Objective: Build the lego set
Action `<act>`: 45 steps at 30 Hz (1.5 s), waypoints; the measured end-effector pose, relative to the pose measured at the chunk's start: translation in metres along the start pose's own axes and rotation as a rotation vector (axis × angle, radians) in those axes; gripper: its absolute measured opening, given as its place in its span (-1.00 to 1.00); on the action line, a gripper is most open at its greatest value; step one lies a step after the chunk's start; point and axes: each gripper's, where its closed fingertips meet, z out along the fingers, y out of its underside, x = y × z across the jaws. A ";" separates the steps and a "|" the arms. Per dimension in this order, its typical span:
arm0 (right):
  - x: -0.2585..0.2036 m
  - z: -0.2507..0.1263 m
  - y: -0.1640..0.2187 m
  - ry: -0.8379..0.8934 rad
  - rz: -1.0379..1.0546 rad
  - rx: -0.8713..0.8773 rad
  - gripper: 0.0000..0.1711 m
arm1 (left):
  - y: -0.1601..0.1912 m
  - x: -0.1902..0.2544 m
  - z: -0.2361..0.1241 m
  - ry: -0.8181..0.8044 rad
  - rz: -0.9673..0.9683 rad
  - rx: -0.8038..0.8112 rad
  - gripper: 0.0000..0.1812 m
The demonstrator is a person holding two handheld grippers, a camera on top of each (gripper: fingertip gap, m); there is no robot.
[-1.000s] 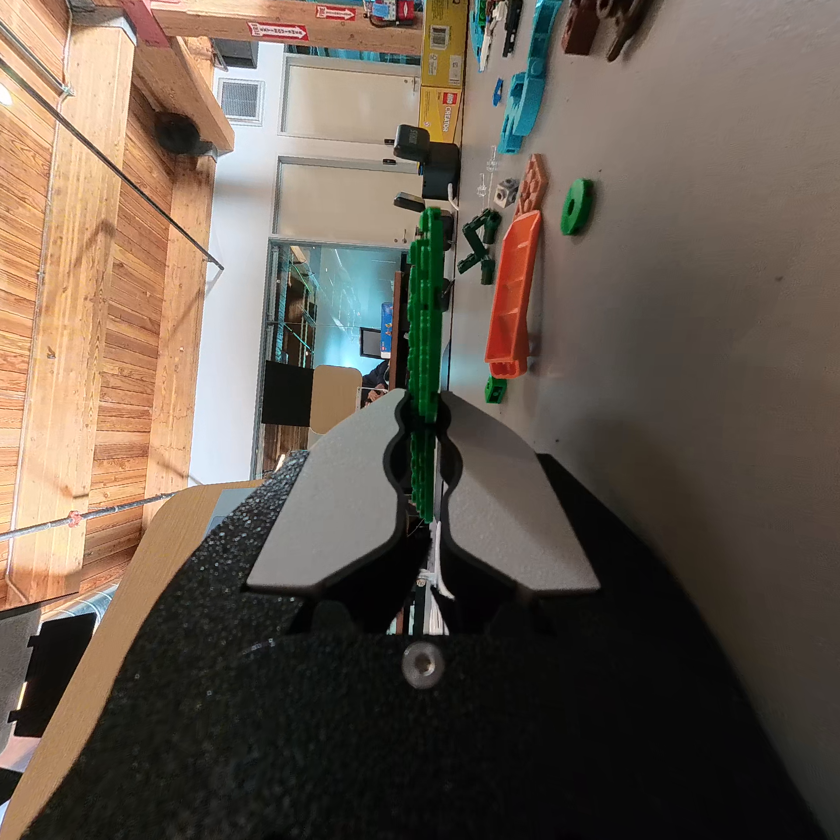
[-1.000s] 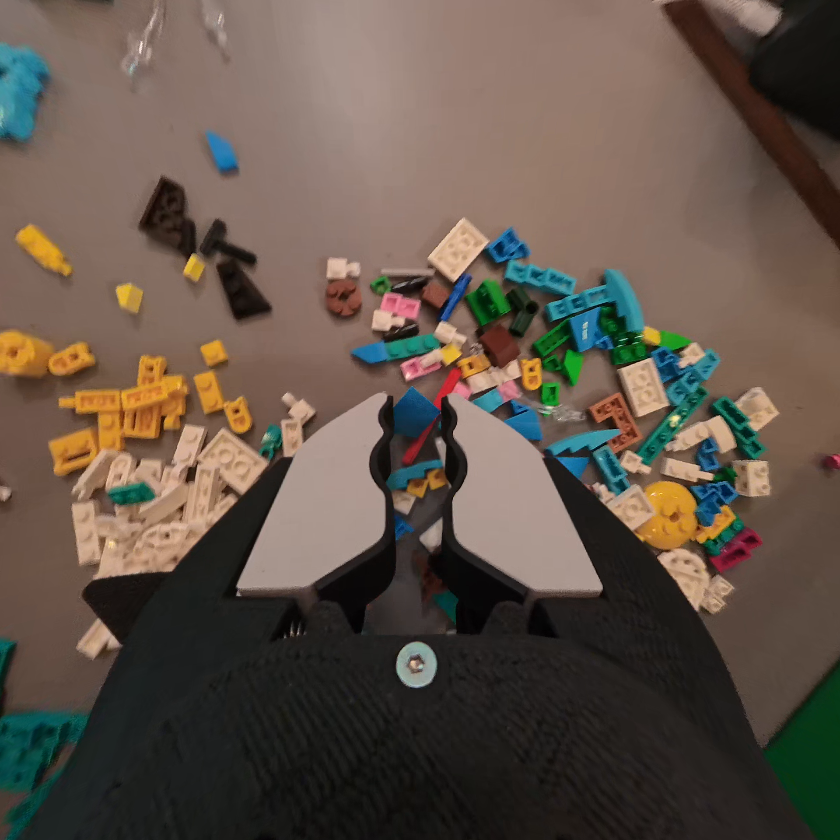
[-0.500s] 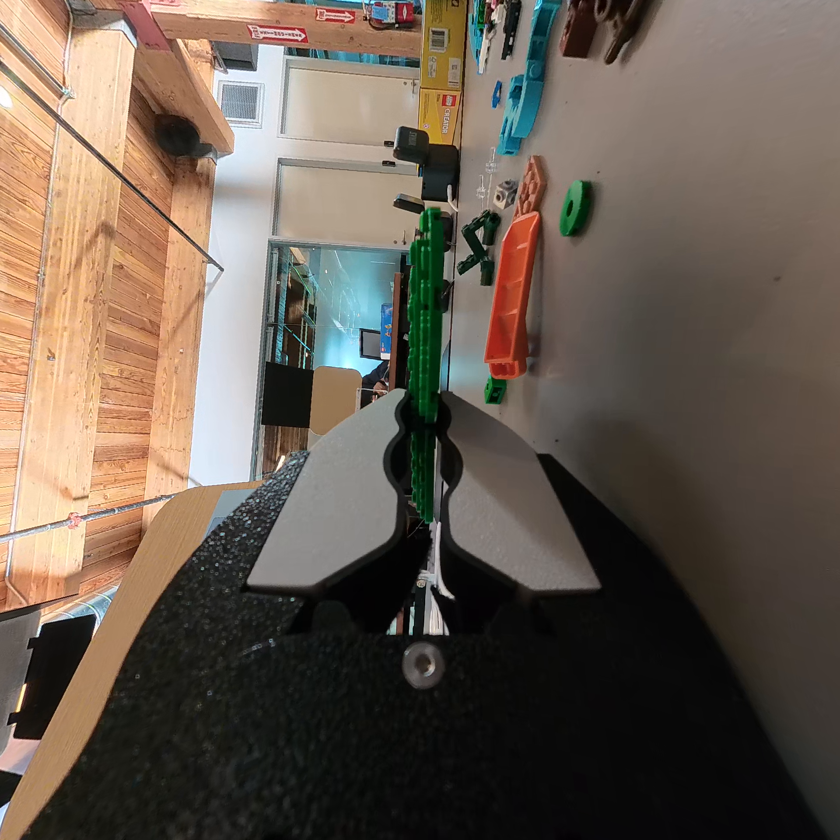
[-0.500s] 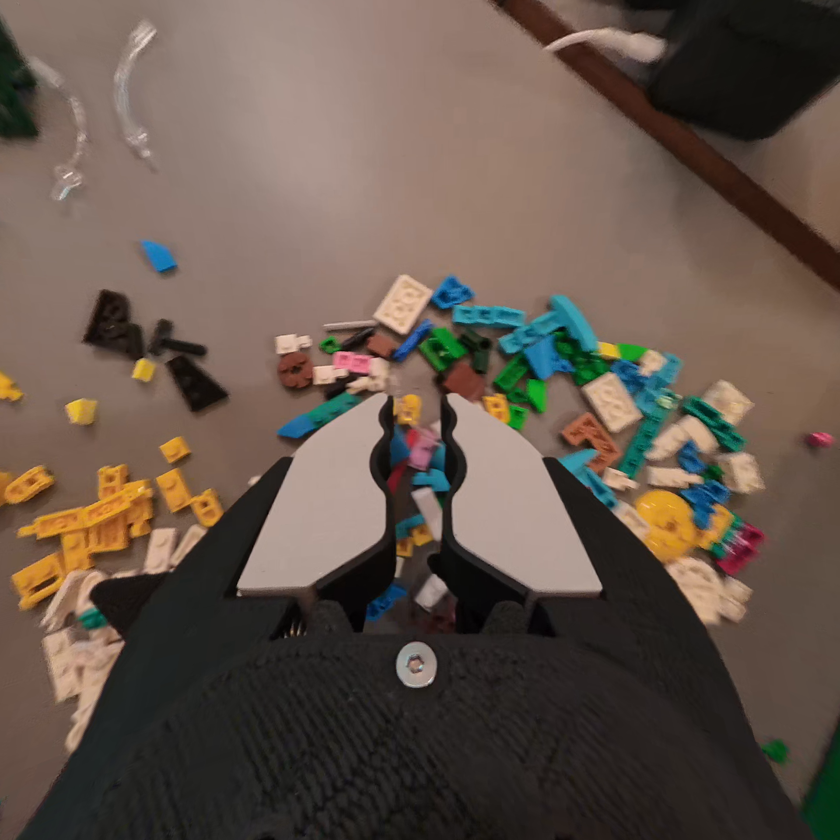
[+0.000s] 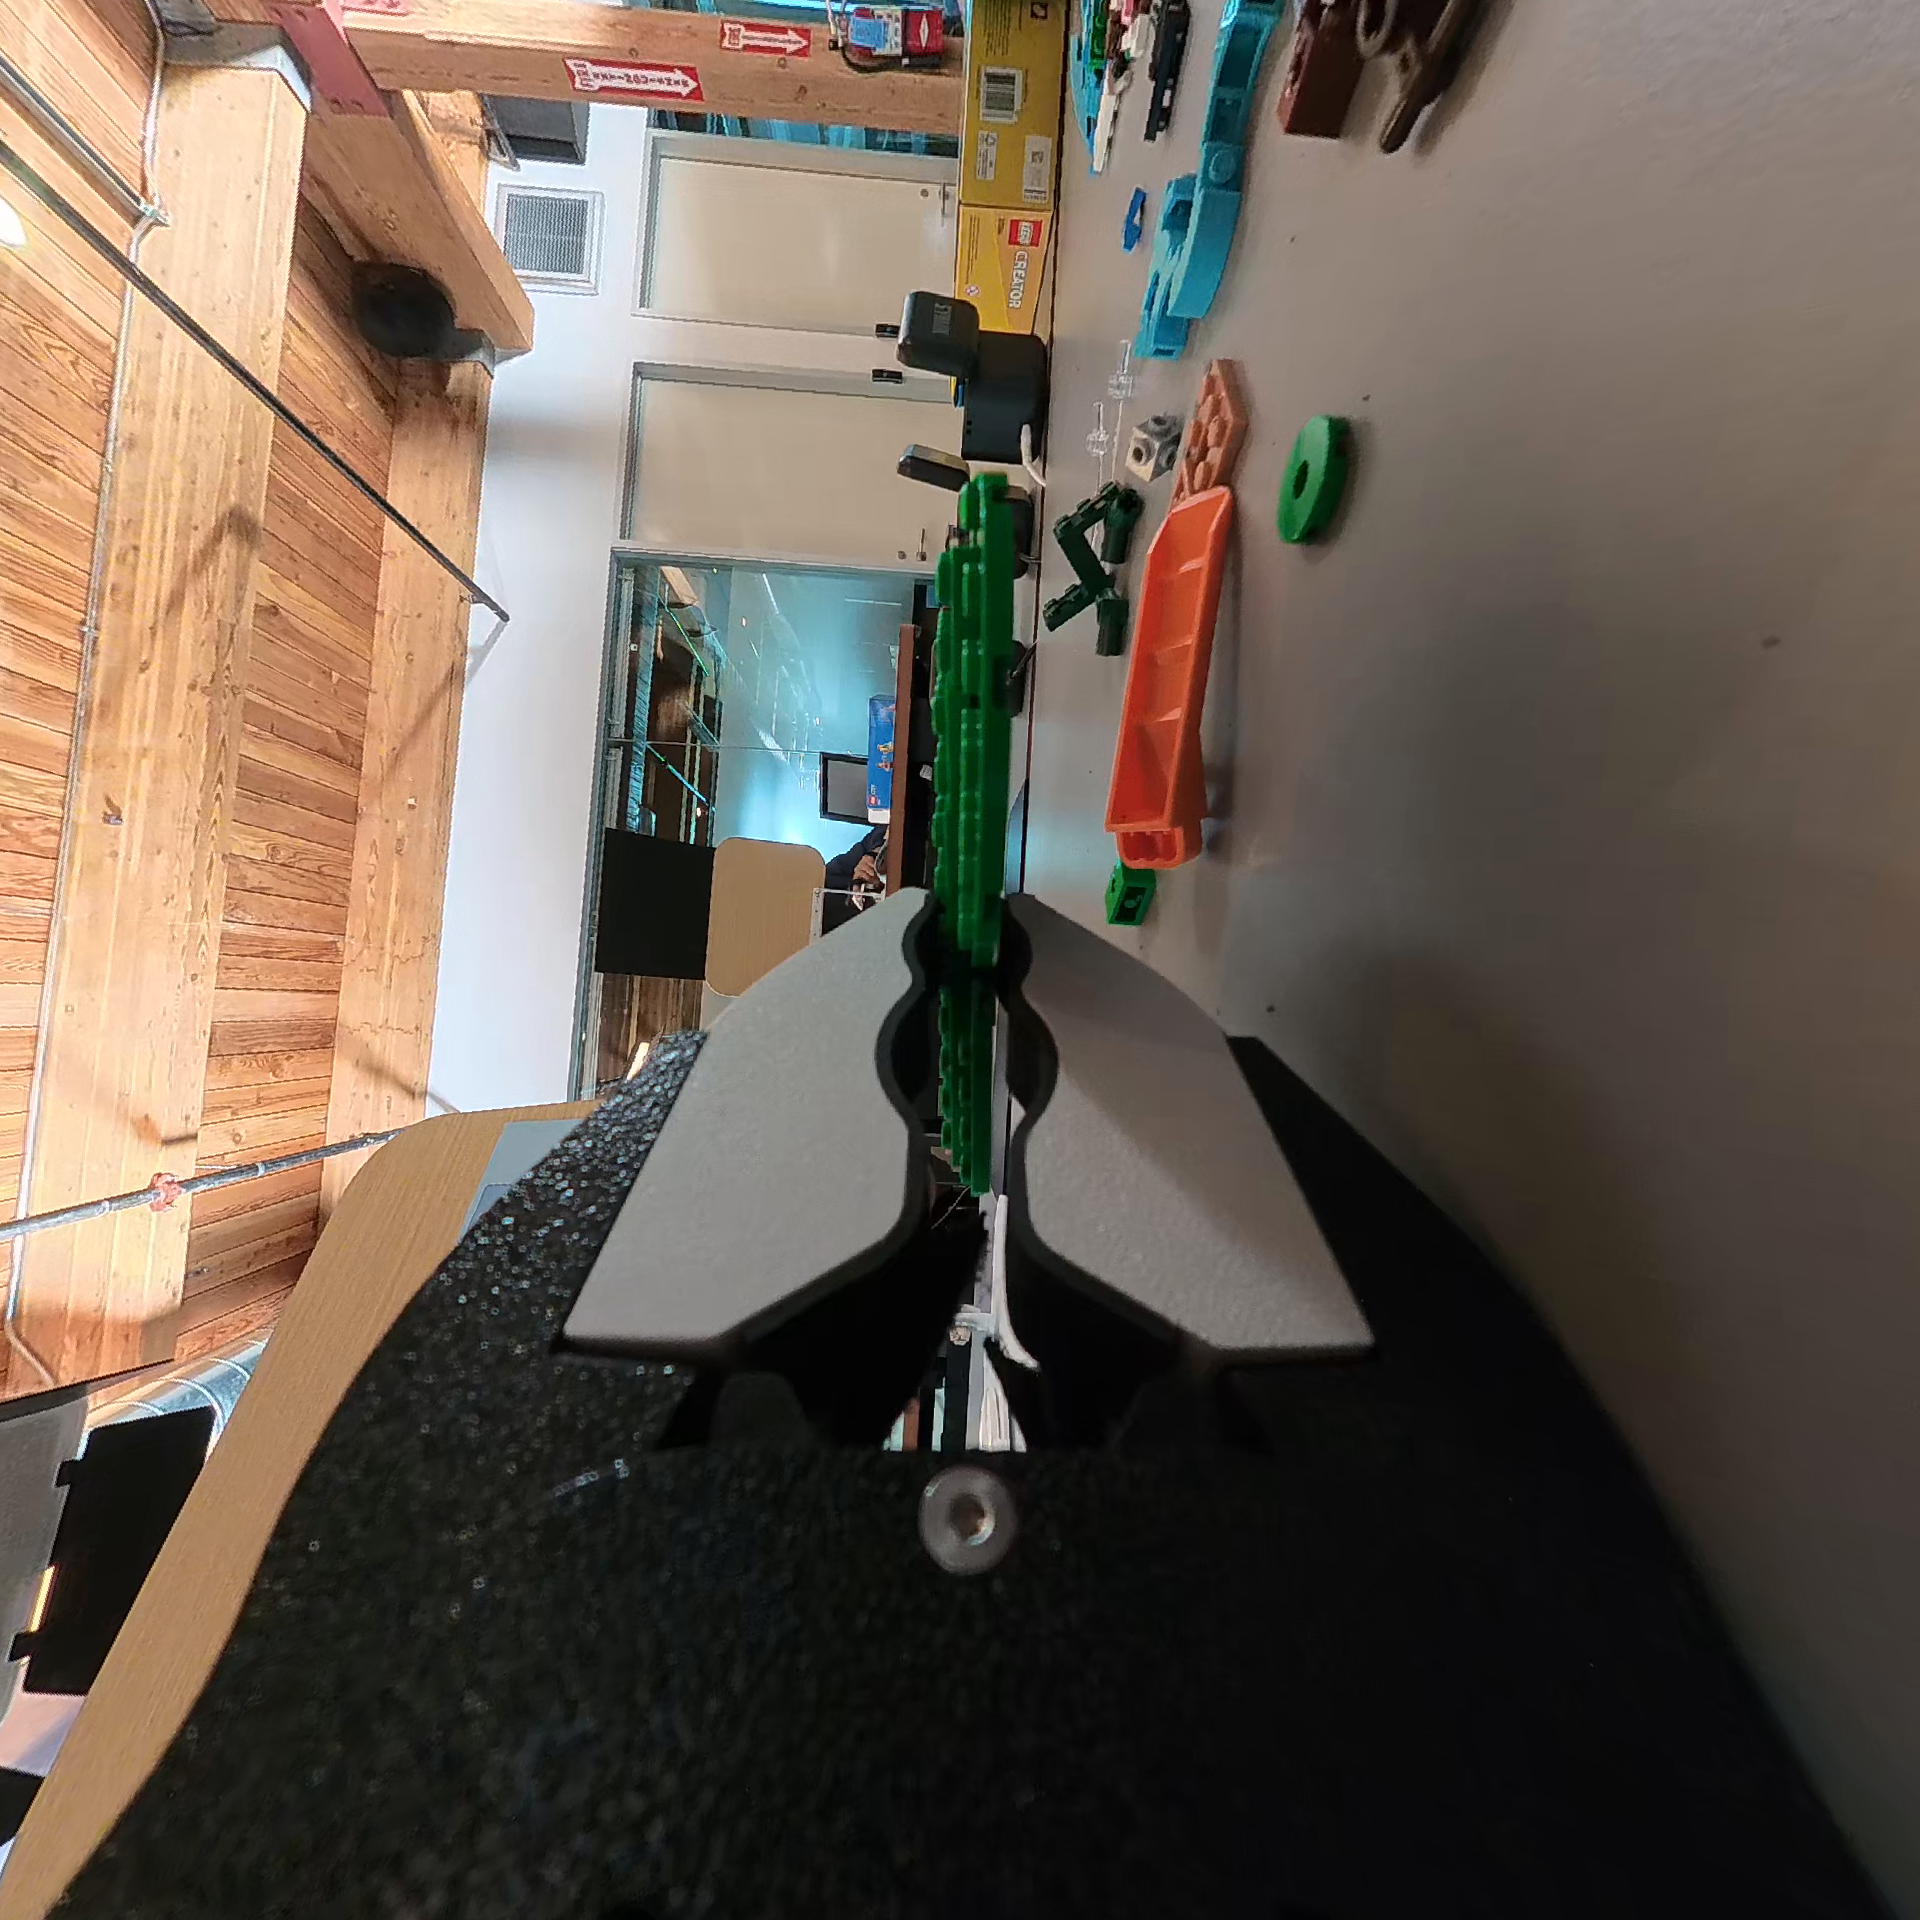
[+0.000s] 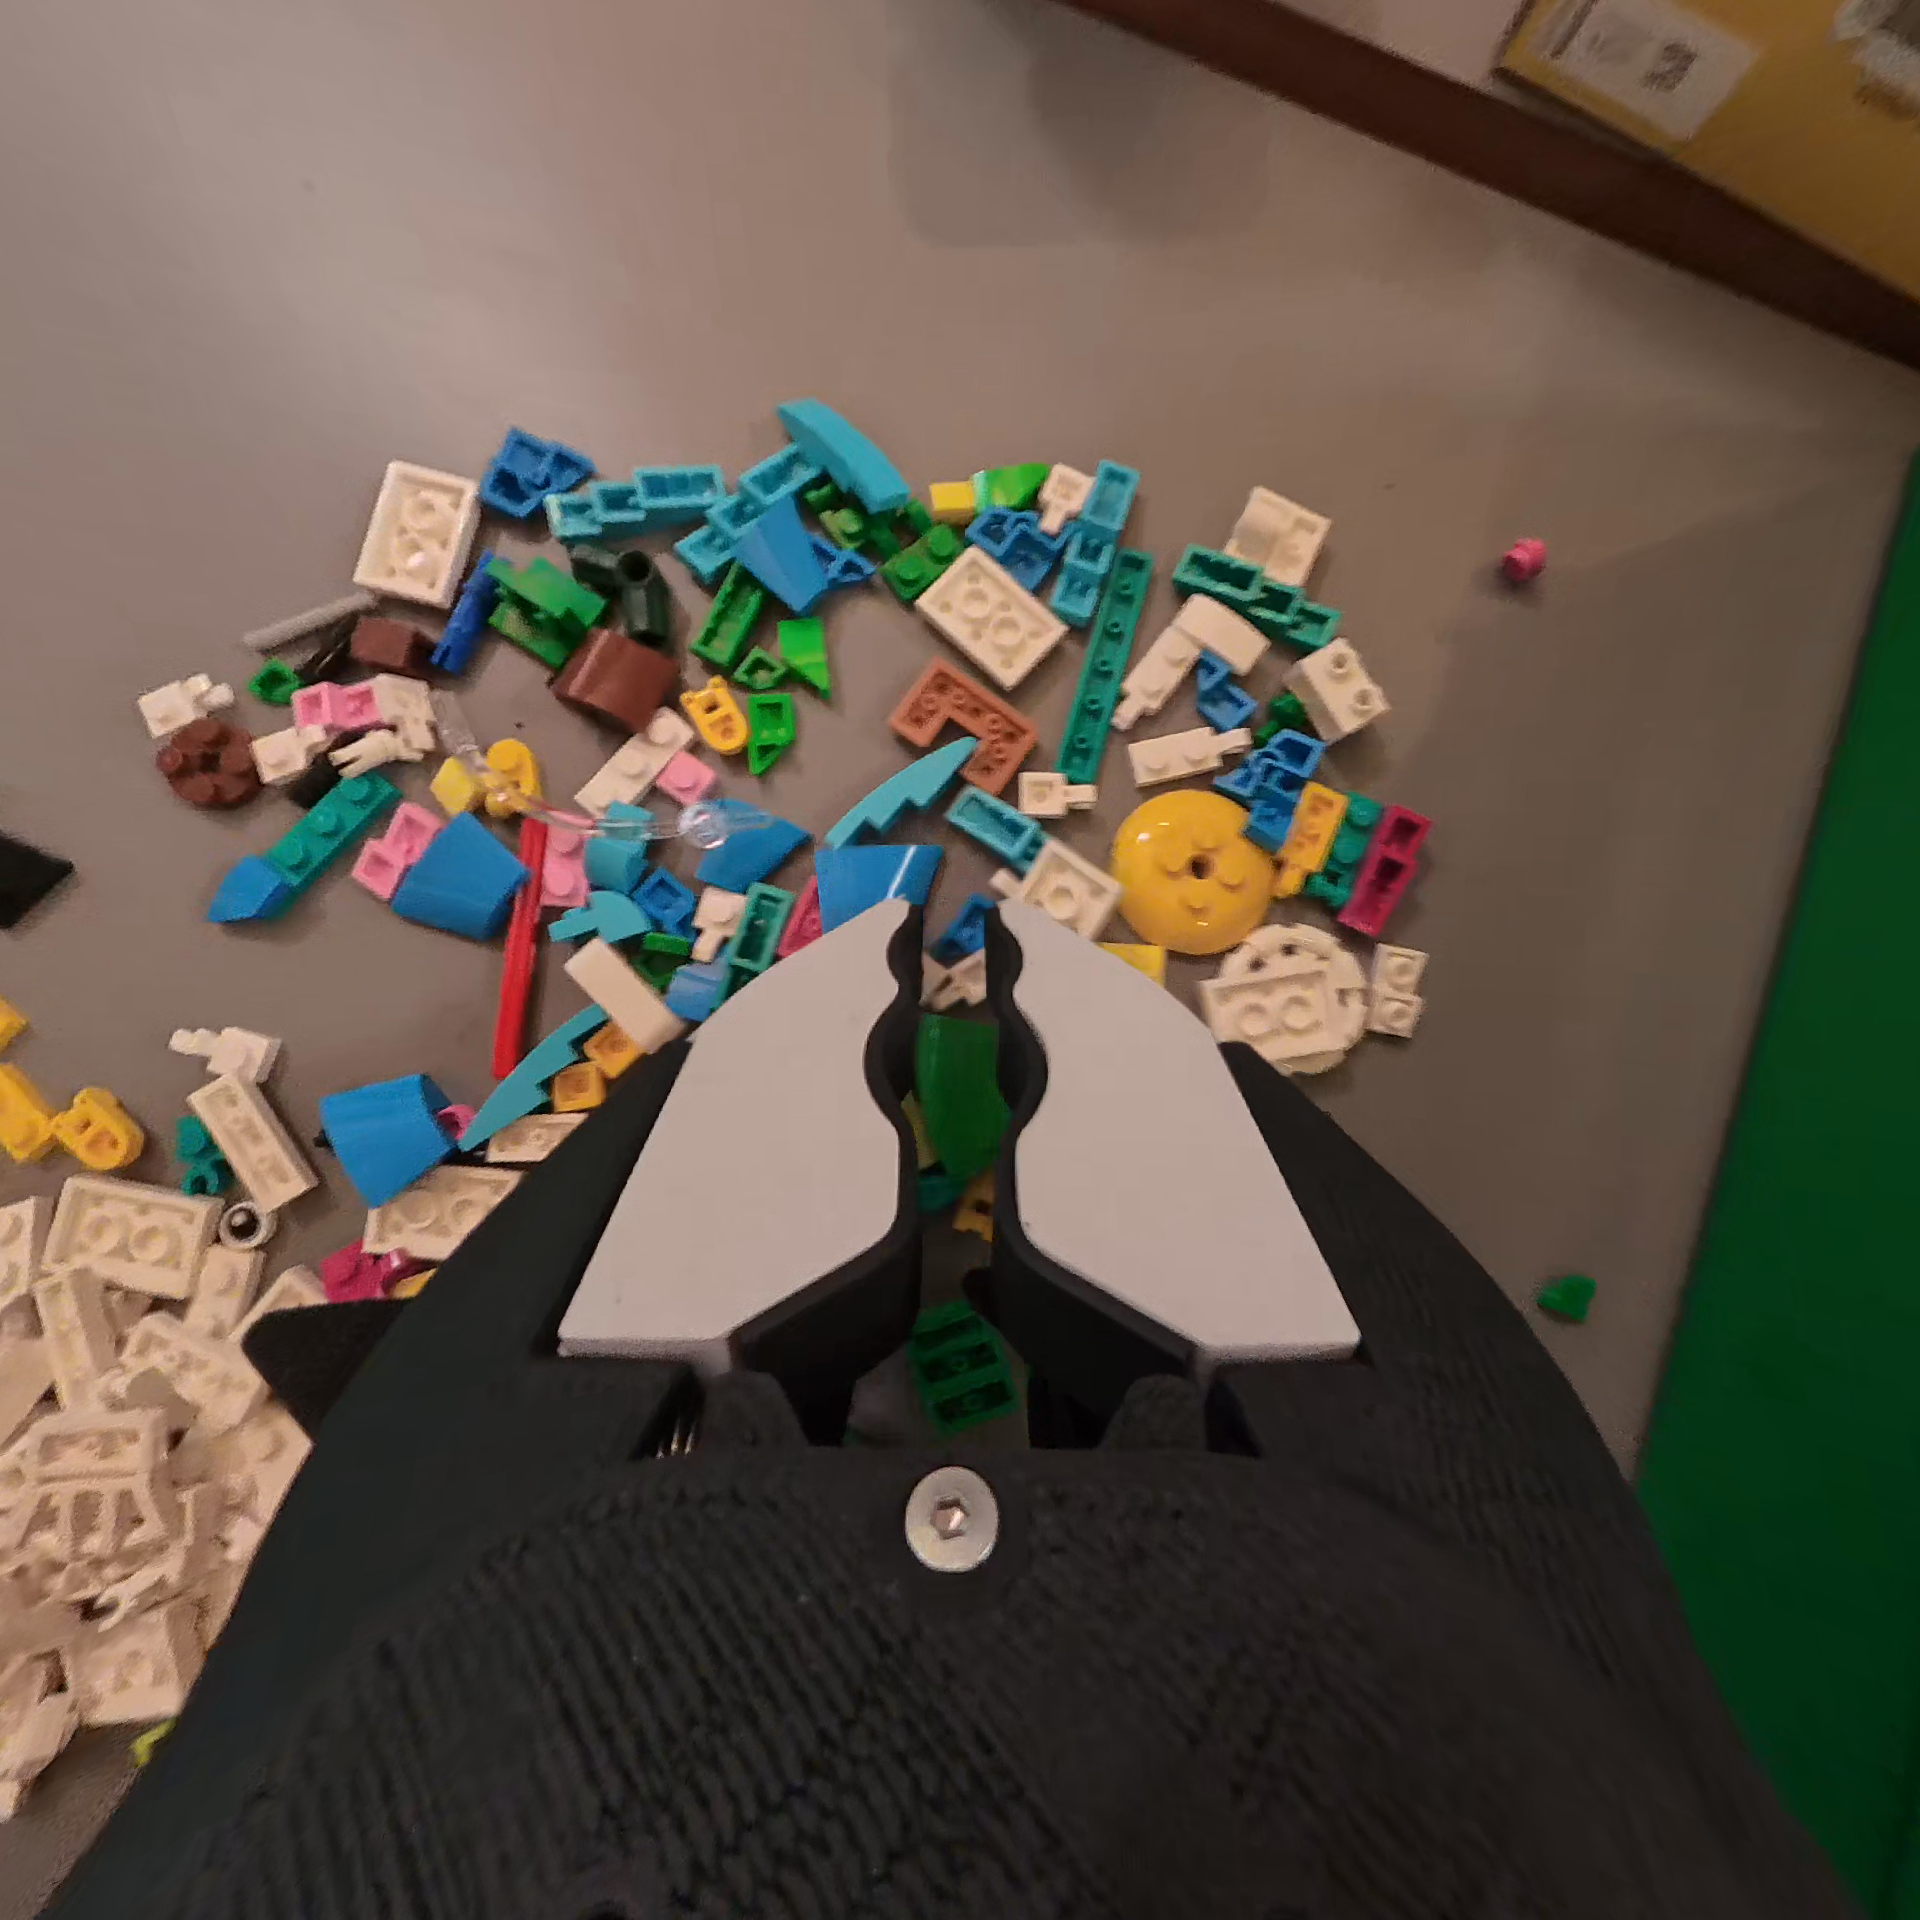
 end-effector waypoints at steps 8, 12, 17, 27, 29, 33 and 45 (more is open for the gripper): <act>0.014 -0.025 -0.011 0.014 0.040 0.089 -0.90 | 0.000 0.000 0.000 0.001 0.000 0.001 -0.91; 0.047 -0.052 -0.013 0.100 0.160 0.179 -0.92 | 0.000 0.000 0.000 0.001 -0.001 0.001 -0.91; 0.058 -0.066 -0.012 0.112 0.203 0.225 -0.92 | 0.000 0.000 0.000 0.001 -0.001 0.002 -0.91; 0.067 -0.063 0.006 0.125 0.252 0.143 -0.93 | 0.000 0.000 0.000 0.002 -0.002 0.003 -0.91; 0.065 -0.062 0.014 0.113 0.227 0.098 -0.91 | 0.000 0.000 0.000 0.003 -0.003 0.003 -0.91; 0.061 -0.056 0.022 0.106 0.182 0.044 -0.90 | 0.000 0.000 0.000 0.002 -0.002 0.003 -0.91; 0.052 -0.015 0.007 0.140 0.122 0.086 -0.71 | 0.000 0.000 0.000 0.002 0.000 0.003 -0.91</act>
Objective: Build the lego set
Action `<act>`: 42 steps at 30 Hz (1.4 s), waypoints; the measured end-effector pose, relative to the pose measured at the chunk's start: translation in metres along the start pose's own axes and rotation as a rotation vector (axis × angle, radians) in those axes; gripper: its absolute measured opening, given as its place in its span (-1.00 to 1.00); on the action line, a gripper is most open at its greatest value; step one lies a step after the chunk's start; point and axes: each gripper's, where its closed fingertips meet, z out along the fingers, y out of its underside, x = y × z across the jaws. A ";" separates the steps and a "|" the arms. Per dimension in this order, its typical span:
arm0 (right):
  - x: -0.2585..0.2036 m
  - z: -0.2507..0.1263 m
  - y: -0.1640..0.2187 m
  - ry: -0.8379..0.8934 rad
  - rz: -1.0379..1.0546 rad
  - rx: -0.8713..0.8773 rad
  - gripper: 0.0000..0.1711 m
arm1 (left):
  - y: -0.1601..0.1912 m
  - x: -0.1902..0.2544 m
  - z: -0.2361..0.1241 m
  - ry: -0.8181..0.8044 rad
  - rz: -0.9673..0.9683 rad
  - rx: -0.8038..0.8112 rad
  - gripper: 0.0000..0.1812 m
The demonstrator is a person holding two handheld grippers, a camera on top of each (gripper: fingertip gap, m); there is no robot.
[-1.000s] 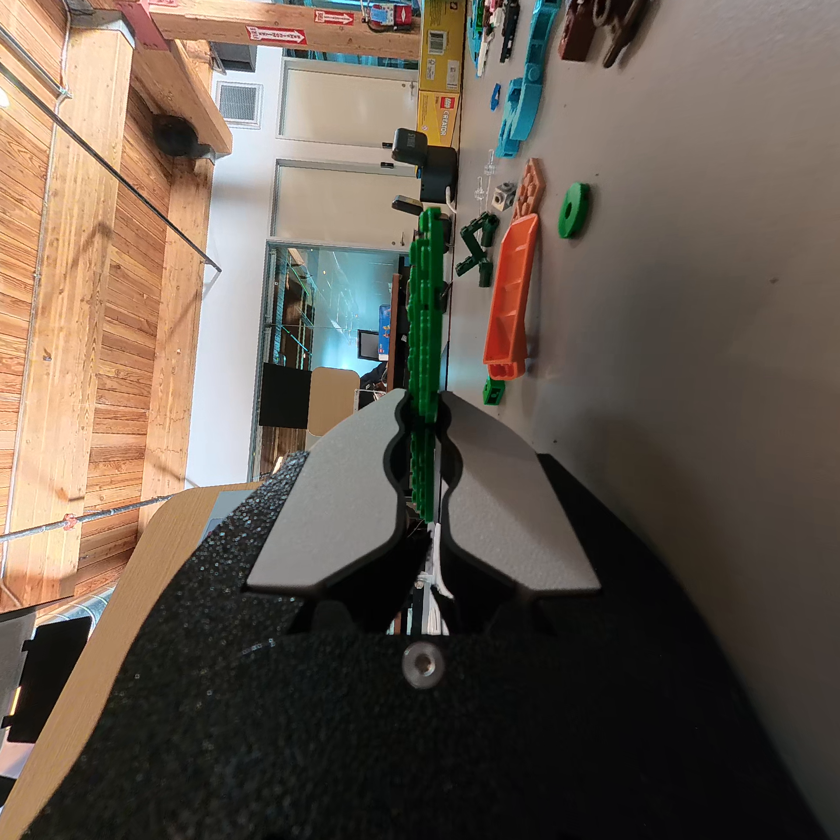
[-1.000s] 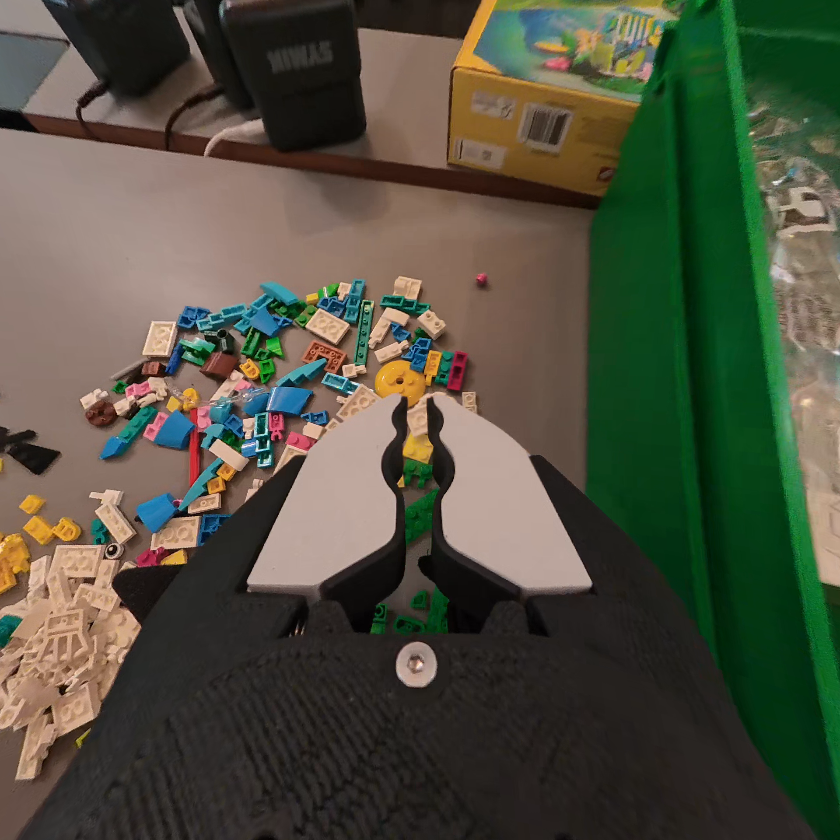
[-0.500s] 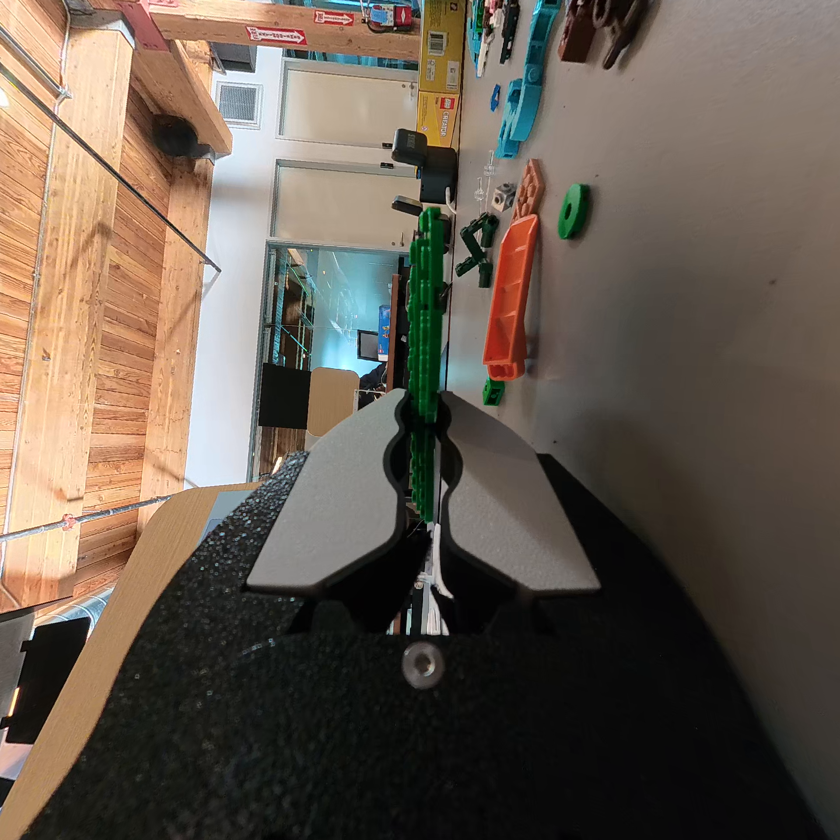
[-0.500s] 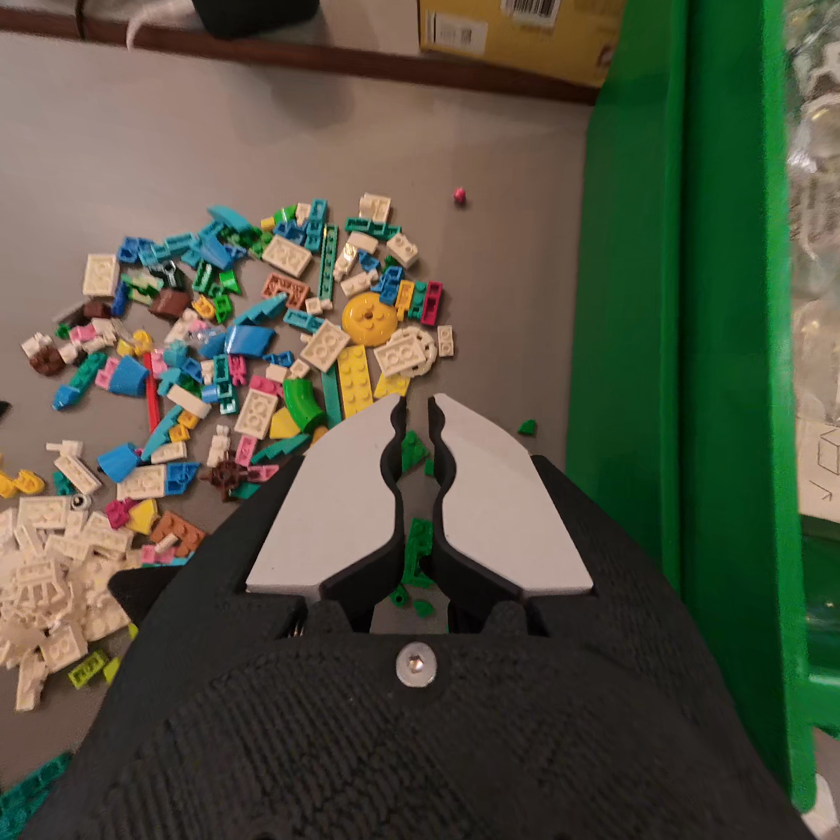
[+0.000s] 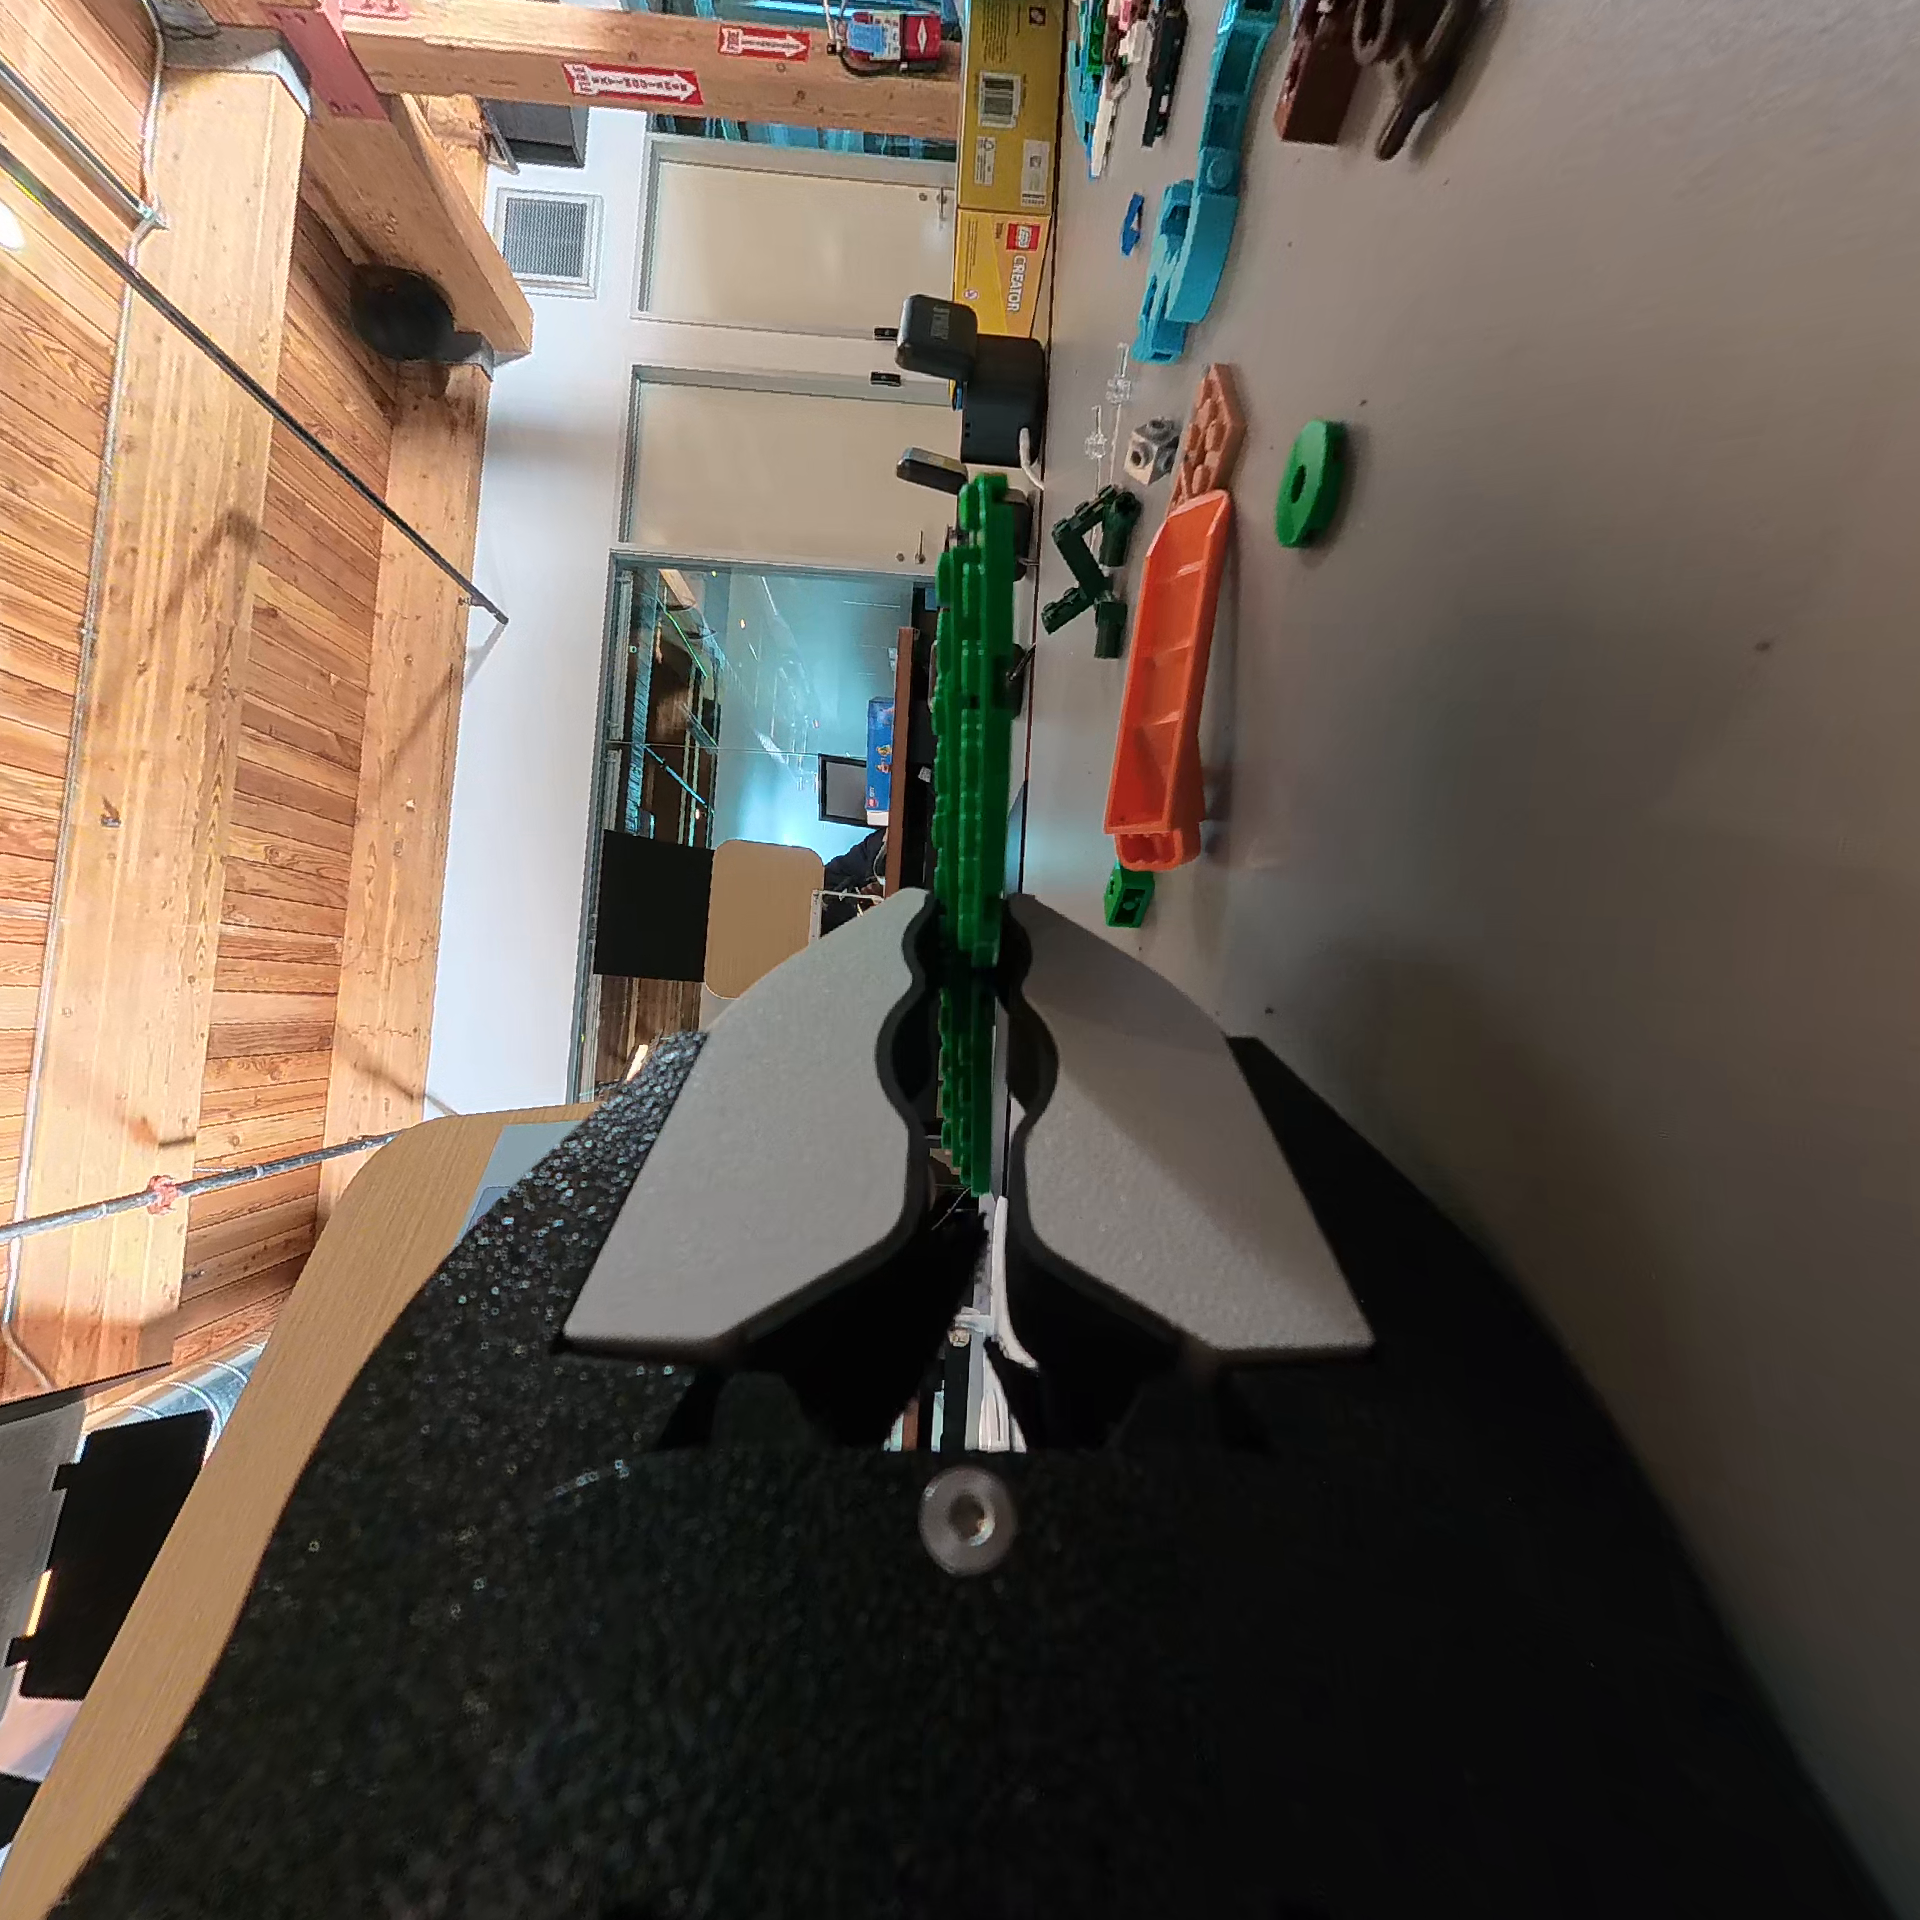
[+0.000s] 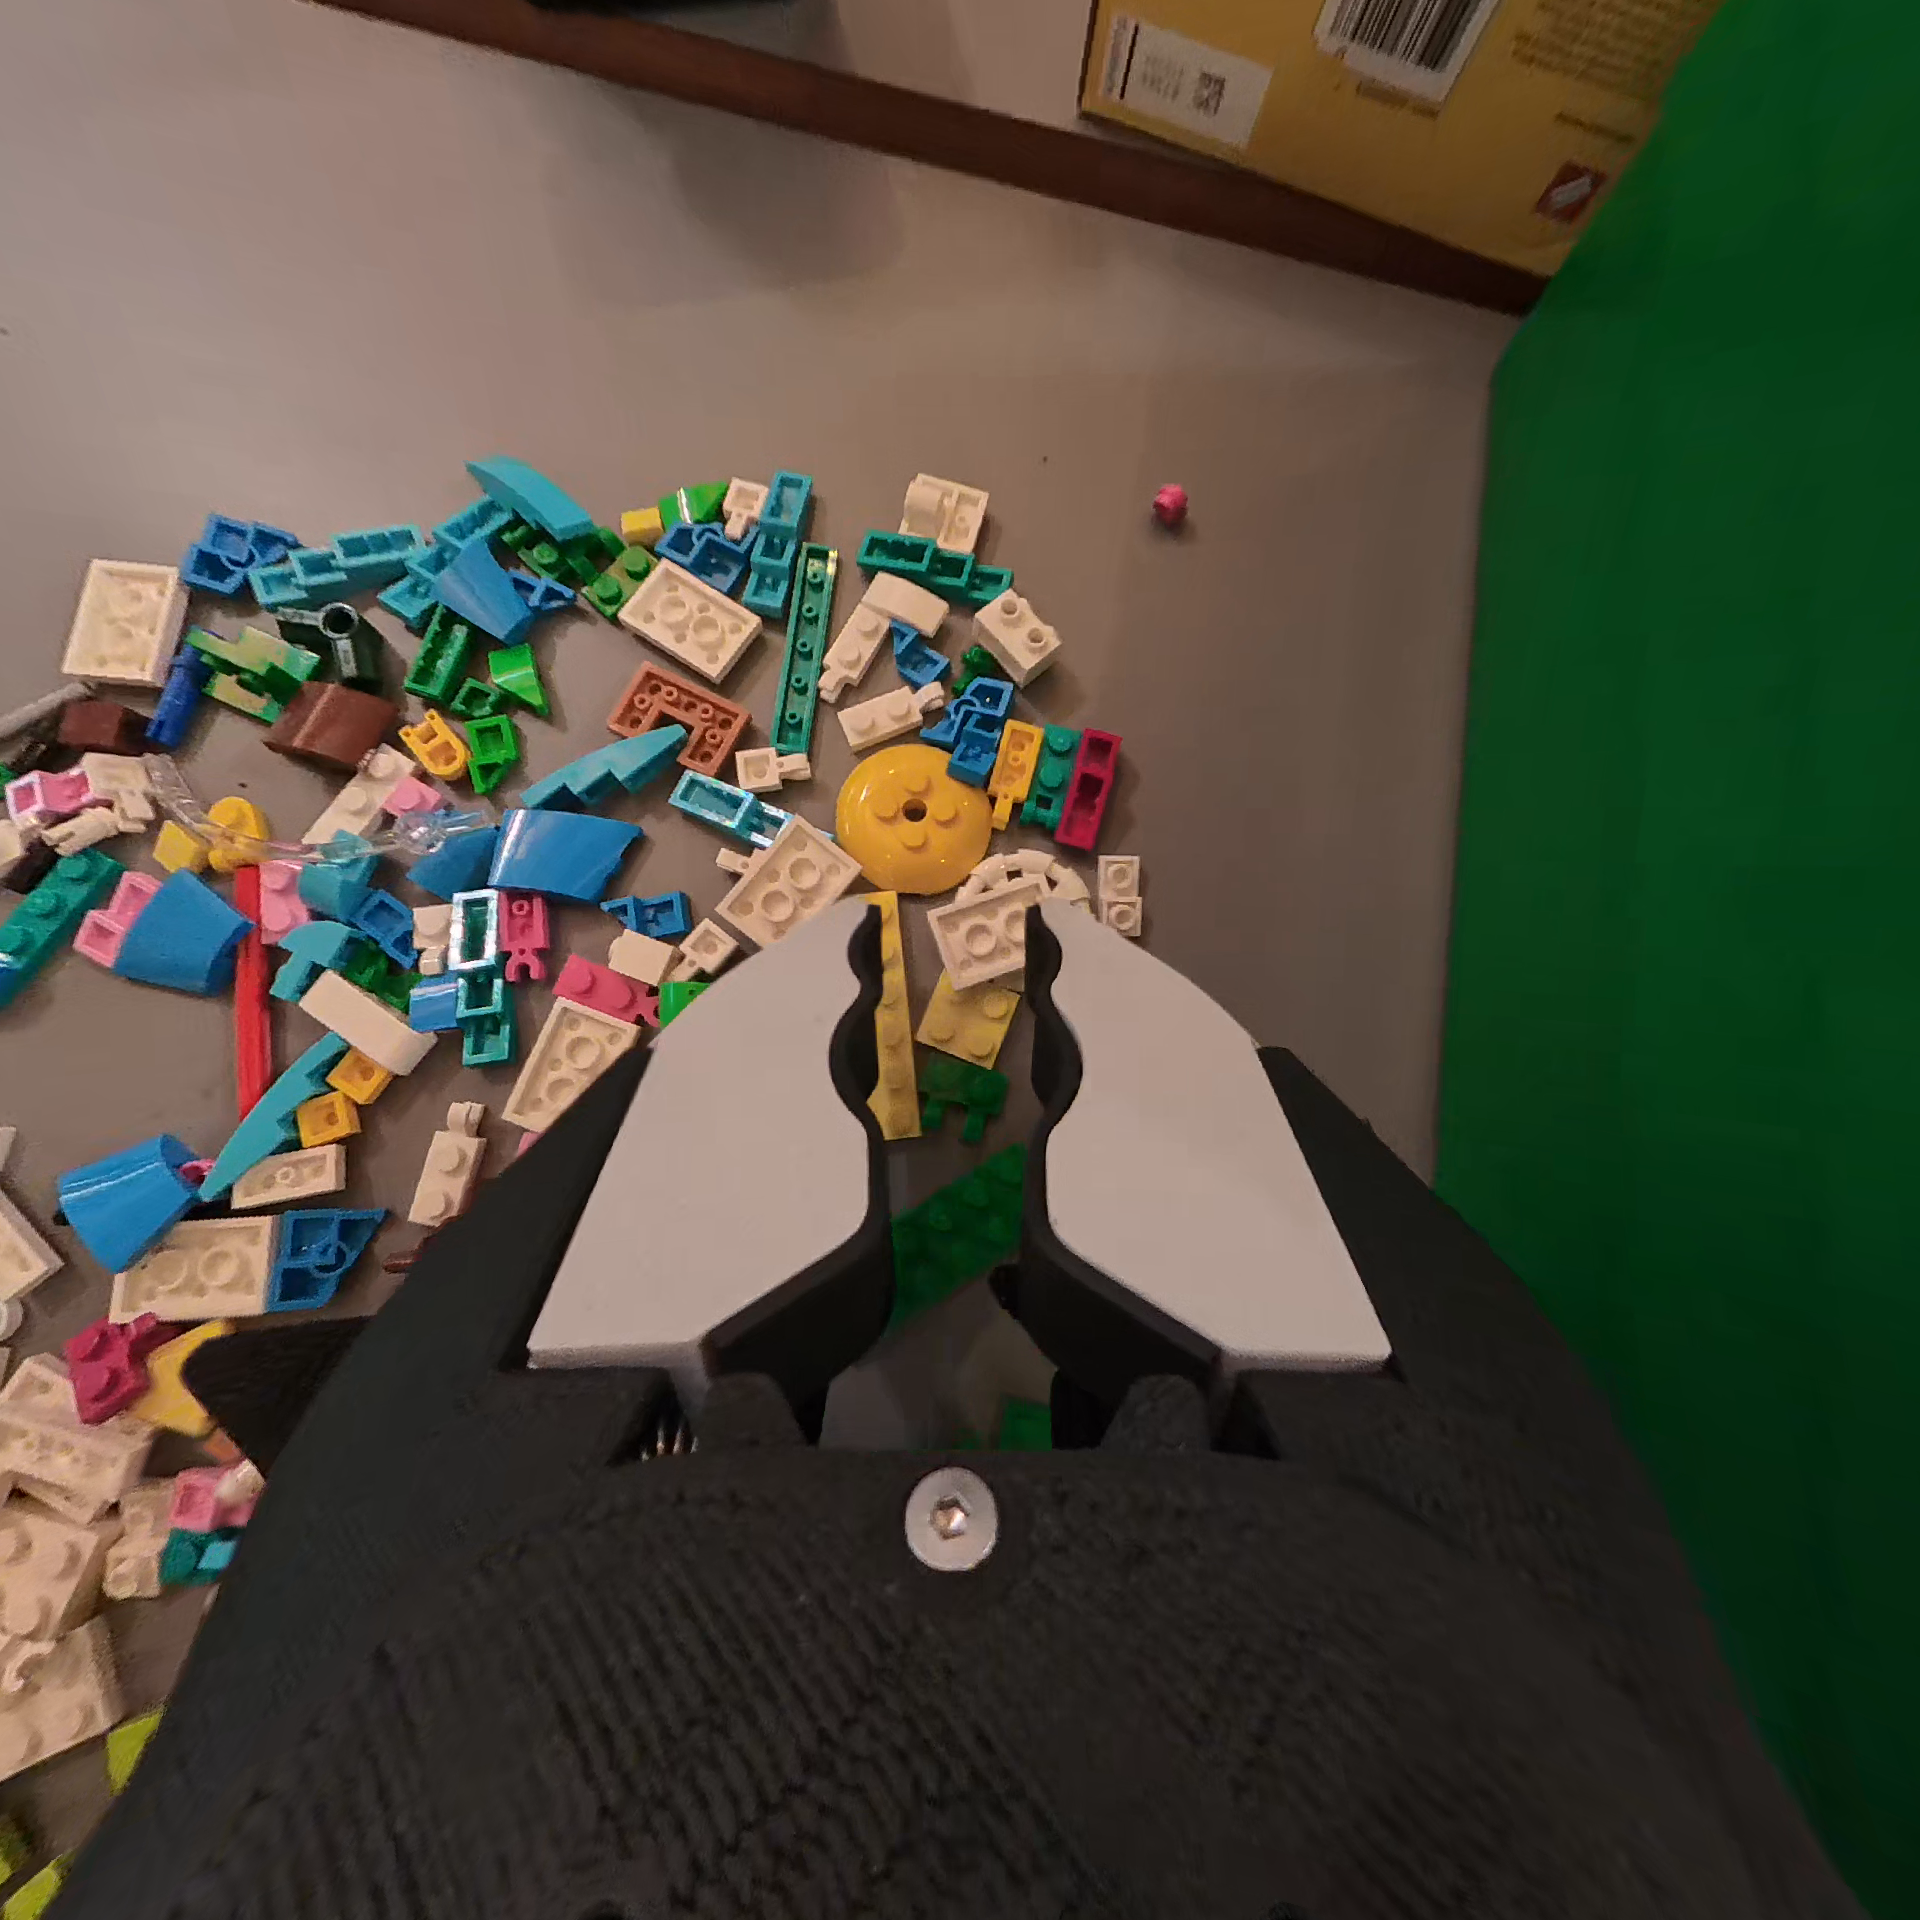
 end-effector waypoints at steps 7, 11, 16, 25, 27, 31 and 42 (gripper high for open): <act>0.014 -0.002 0.003 0.080 0.000 -0.009 -1.00 | 0.000 0.000 0.000 0.000 0.001 0.001 -0.91; 0.015 -0.014 -0.001 0.039 0.035 0.019 -0.96 | 0.000 0.000 0.000 0.001 0.001 0.002 -0.90; 0.013 -0.003 -0.001 0.038 0.051 0.023 -0.74 | 0.000 0.000 0.000 0.001 0.002 0.001 -0.91; 0.023 0.004 0.007 0.103 0.098 -0.024 -0.90 | 0.000 0.000 0.000 0.001 0.002 0.002 -0.91; 0.026 0.002 0.008 0.116 0.091 -0.026 -0.92 | 0.000 0.000 0.000 0.000 0.003 0.002 -0.91; 0.036 -0.004 0.014 0.160 0.091 -0.059 -0.96 | -0.001 0.000 0.000 0.000 0.003 0.003 -0.91; 0.001 -0.016 0.001 -0.065 0.013 -0.015 -0.80 | -0.001 0.000 0.000 0.001 0.001 0.003 -0.91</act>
